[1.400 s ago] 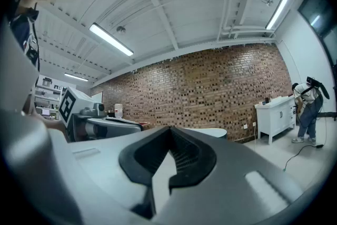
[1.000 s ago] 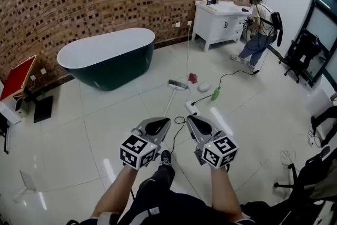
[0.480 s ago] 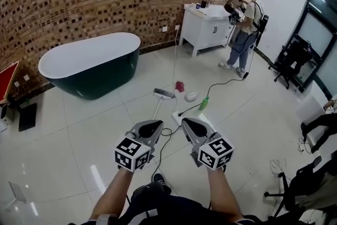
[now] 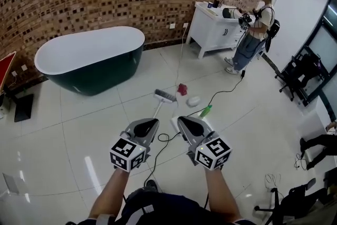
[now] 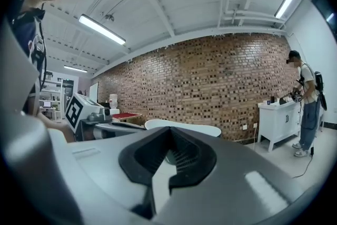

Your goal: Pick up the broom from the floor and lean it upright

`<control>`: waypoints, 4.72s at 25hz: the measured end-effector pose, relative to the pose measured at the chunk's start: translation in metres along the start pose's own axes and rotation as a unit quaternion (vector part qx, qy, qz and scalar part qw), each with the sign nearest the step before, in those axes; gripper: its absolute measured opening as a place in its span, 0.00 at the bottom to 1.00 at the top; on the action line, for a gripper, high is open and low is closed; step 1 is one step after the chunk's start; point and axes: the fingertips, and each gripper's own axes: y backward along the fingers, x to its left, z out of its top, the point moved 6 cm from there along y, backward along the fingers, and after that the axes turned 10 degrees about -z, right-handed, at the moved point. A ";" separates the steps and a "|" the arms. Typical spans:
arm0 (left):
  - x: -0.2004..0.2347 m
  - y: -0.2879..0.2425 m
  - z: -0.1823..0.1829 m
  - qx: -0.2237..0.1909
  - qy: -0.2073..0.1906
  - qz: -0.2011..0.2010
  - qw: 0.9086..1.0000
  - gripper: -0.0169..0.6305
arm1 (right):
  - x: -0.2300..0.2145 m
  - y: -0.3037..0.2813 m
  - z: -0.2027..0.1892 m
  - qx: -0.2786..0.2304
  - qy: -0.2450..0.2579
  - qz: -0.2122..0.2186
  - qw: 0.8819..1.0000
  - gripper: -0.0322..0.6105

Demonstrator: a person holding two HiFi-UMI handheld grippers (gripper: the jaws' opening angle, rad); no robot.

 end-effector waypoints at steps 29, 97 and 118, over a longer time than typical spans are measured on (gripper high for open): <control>0.125 0.007 -0.033 -0.036 0.065 0.411 0.909 0.03 | -0.017 -0.257 -0.026 0.074 0.077 0.420 0.901 0.05; 0.174 0.180 -0.722 0.059 0.265 0.659 0.701 0.03 | 0.179 -0.334 -0.787 0.189 0.410 0.713 0.536 0.21; 0.172 0.160 -0.379 0.068 0.178 0.594 0.782 0.03 | 0.153 -0.367 -0.339 0.098 0.341 0.640 0.681 0.20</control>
